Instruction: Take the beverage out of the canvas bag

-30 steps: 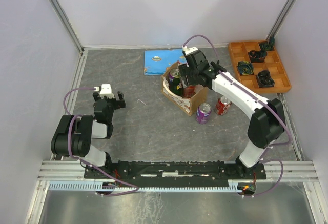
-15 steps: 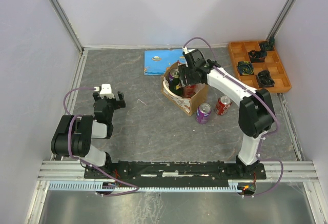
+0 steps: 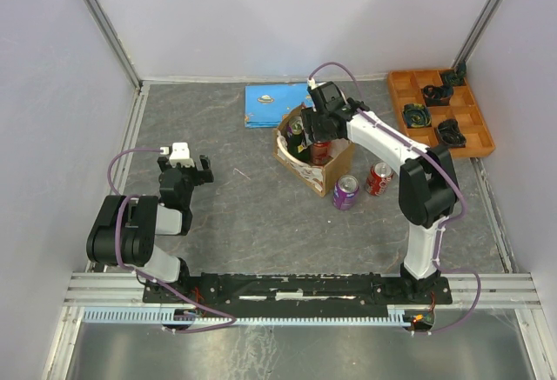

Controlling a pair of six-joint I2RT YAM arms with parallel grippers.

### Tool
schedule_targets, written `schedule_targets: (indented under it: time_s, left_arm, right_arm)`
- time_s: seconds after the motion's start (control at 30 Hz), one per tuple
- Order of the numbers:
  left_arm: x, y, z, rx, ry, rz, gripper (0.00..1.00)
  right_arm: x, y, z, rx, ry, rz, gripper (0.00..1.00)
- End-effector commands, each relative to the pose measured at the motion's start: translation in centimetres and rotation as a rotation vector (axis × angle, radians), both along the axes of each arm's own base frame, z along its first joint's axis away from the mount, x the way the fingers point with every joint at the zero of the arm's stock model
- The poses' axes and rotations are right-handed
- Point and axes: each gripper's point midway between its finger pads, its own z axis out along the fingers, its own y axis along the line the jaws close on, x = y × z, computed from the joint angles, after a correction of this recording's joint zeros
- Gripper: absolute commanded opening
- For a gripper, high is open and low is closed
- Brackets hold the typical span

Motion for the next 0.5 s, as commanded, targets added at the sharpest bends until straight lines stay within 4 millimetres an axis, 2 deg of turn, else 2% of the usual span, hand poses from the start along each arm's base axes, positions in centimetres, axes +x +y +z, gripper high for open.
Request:
schedule_targets:
  time_s: [0.0, 0.07, 0.13, 0.3, 0.47]
  left_arm:
    - [0.6, 0.5, 1.7, 0.002, -0.068, 0.024, 0.99]
    - [0.6, 0.5, 1.7, 0.002, -0.069, 0.025, 0.99]
    - [0.6, 0.5, 1.7, 0.002, -0.068, 0.025, 0.99]
    - [0.6, 0.5, 1.6, 0.002, -0.068, 0.025, 0.99]
    - [0.6, 0.5, 1.7, 0.002, -0.069, 0.025, 0.99]
  right_arm:
    - [-0.4, -0.7, -1.8, -0.036, 0.053, -0.033, 0.72]
    - [-0.8, -0.8, -2.2, -0.046, 0.071, -0.034, 0.74]
    - [-1.2, -1.1, -2.4, -0.053, 0.082, -0.037, 0.82]
    - [-2.0, -1.5, -3.0, -0.072, 0.097, -0.042, 0.93]
    - [-2.0, -1.8, -3.2, -0.089, 0.091, -0.048, 0.93]
